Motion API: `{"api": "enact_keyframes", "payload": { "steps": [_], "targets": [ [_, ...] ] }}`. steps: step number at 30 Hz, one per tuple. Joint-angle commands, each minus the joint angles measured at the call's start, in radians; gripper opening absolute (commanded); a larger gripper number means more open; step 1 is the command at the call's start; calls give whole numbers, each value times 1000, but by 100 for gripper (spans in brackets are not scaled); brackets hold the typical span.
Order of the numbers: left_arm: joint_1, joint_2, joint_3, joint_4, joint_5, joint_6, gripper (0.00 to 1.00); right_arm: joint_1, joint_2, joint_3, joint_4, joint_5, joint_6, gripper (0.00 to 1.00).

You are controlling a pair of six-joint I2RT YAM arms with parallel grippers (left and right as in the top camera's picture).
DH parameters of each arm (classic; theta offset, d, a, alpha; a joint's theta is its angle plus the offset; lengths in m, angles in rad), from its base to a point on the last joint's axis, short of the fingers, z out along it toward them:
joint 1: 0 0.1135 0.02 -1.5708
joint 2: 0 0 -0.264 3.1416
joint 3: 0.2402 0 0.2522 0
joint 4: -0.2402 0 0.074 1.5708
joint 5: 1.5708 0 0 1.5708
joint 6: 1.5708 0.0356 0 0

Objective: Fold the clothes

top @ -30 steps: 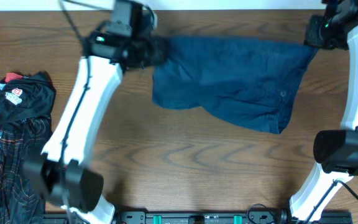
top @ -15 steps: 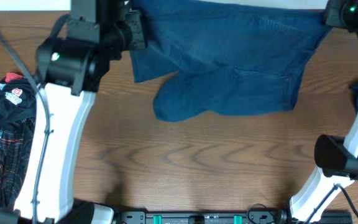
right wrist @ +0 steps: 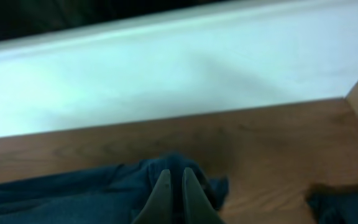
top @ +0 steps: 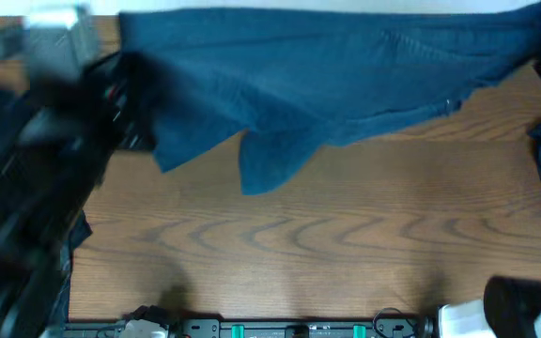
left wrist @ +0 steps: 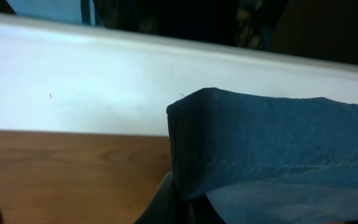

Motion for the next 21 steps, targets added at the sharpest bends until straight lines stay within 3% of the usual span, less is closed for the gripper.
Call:
{"api": "enact_keyframes", "payload": {
  "steps": [1, 10, 21],
  "targets": [
    [18, -61, 28, -10, -134, 25, 6, -13, -56, 14, -12, 107, 40, 1],
    [18, -21, 58, -18, -141, 25, 6, -13, -60, 11, -87, 143, 77, 1],
    [18, 382, 57, 26, -137, 37, 6, -13, 260, 4, -124, 147, 103, 1]
  ]
}}
